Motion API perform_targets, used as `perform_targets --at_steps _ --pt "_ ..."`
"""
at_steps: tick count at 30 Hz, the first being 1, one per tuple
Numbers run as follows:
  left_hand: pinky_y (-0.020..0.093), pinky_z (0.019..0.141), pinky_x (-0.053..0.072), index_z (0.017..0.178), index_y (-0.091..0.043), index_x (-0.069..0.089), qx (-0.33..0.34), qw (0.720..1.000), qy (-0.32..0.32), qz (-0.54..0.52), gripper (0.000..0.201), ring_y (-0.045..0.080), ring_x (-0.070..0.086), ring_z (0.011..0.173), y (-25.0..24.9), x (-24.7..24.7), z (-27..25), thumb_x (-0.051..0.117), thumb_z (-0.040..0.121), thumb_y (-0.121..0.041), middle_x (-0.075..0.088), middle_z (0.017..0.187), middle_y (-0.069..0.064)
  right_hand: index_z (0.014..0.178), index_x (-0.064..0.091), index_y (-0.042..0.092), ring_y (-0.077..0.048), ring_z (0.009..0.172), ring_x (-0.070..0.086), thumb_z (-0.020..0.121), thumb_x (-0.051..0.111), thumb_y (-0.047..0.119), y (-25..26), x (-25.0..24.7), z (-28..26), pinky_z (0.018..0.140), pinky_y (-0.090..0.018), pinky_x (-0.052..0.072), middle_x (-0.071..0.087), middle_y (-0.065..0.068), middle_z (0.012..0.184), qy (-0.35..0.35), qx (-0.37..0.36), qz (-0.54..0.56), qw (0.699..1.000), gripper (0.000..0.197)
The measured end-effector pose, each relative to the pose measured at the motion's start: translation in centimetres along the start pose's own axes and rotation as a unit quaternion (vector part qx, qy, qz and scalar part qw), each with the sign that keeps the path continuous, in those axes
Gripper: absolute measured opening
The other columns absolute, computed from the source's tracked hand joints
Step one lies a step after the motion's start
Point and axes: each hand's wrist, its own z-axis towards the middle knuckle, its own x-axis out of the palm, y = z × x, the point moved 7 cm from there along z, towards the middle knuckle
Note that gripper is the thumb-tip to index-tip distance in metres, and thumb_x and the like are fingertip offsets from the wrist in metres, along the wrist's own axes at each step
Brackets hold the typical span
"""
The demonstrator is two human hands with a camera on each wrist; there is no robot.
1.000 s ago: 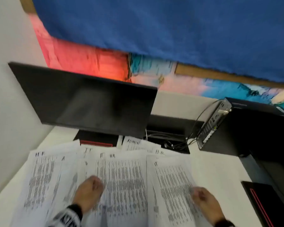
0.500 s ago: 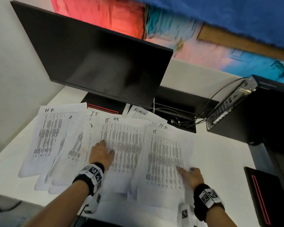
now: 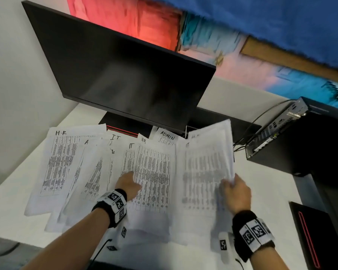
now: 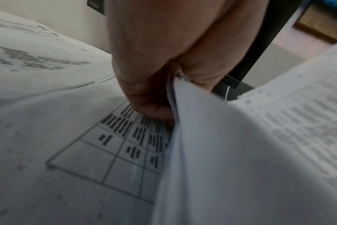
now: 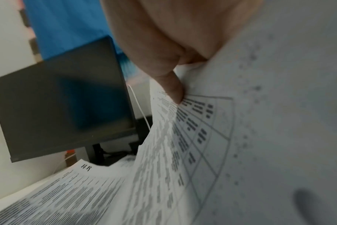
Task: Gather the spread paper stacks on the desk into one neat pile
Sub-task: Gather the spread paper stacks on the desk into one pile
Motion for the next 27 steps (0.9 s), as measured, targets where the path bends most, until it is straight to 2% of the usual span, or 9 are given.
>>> perform_targets --at_steps 5,9,12,14,18,21,23,25,27 --pt "0.022 0.066 0.051 0.155 -0.007 0.029 0.012 1.000 0.013 0.012 0.074 0.010 0.057 0.076 0.2 -1.2 0.1 0.065 0.090 -0.014 0.044 0.152 0.016 0.101 0.063 -0.002 -0.042 0.088 0.067 0.098 0.057 0.015 1.9 -6.5 -0.8 0.074 -0.040 0.050 0.067 -0.023 0.087 -0.115 -0.014 0.090 0.989 0.018" --pt "0.039 0.113 0.035 0.154 -0.004 0.028 0.038 0.995 0.073 0.049 0.087 0.031 0.039 0.142 0.4 -0.4 -0.3 0.073 0.087 -0.036 0.032 0.160 0.015 0.097 0.069 -0.004 -0.025 0.064 0.068 0.093 0.061 0.012 -0.6 -4.2 -0.8 0.062 -0.034 0.053 0.074 -0.012 0.077 0.002 0.106 0.249 0.963 0.019" --pt "0.040 0.106 0.043 0.150 -0.004 0.033 0.058 0.997 0.037 0.018 0.079 0.032 0.048 0.134 0.2 -0.8 -0.3 0.071 0.089 -0.036 0.039 0.156 0.015 0.095 0.067 -0.003 -0.010 0.043 0.063 0.095 0.060 0.008 -1.7 0.4 -1.5 0.051 -0.026 0.046 0.069 0.003 0.052 0.073 0.160 0.233 0.957 0.013" --pt "0.039 0.093 0.051 0.145 -0.007 0.039 0.075 0.997 0.013 -0.005 0.062 0.029 0.060 0.113 -0.1 -1.0 -0.3 0.063 0.095 -0.034 0.048 0.149 0.016 0.110 0.061 0.001 -0.017 0.060 0.065 0.098 0.058 0.011 -2.3 3.7 -2.0 0.053 -0.028 0.044 0.069 -0.001 0.069 0.110 0.199 0.225 0.947 0.016" --pt "0.034 0.079 0.055 0.139 -0.004 0.049 0.105 0.991 0.038 0.068 0.038 0.025 0.066 0.088 -0.7 -0.1 -0.3 0.044 0.103 -0.018 0.064 0.127 0.022 0.146 0.043 0.009 -0.031 0.107 0.063 0.085 0.075 0.034 -4.0 11.2 -2.1 0.088 -0.037 0.050 0.062 -0.007 0.124 0.172 0.252 0.238 0.922 0.074" --pt "0.026 0.061 0.046 0.082 -0.010 0.058 0.114 0.982 0.068 0.134 0.020 0.030 0.061 0.087 -0.9 0.4 -0.6 0.047 0.098 -0.007 0.062 0.082 0.005 0.131 0.056 -0.003 -0.027 0.086 0.068 0.079 0.083 0.017 -3.6 13.3 -1.0 0.058 -0.024 0.059 0.068 -0.016 0.111 0.180 0.262 0.262 0.911 0.062" --pt "0.023 0.054 0.037 0.067 -0.016 0.046 0.111 0.982 0.066 0.139 0.029 0.022 0.053 0.079 -0.8 -0.5 -0.6 0.055 0.094 -0.010 0.050 0.068 -0.001 0.133 0.055 -0.011 -0.031 0.089 0.070 0.077 0.084 0.011 -3.7 14.1 -0.4 0.061 -0.031 0.062 0.070 -0.021 0.109 0.206 0.272 0.237 0.910 0.067" --pt "0.027 0.073 0.051 0.092 -0.014 0.064 0.107 0.987 0.017 0.116 0.010 0.023 0.059 0.087 -0.2 -3.0 -0.5 0.065 0.091 -0.024 0.062 0.087 0.003 0.131 0.055 -0.012 -0.039 0.102 0.068 0.076 0.084 0.011 -3.8 14.2 0.1 0.087 -0.046 0.058 0.067 -0.026 0.121 0.212 0.267 0.208 0.917 0.066" --pt "0.035 0.091 0.052 0.121 -0.015 0.060 0.070 0.989 -0.108 0.075 0.042 0.023 0.061 0.102 1.6 -7.0 0.2 0.070 0.086 -0.035 0.063 0.113 0.005 0.111 0.064 -0.009 -0.039 0.099 0.068 0.081 0.079 0.006 -3.4 14.1 0.4 0.093 -0.051 0.054 0.069 -0.026 0.117 0.220 0.248 0.195 0.923 0.037"
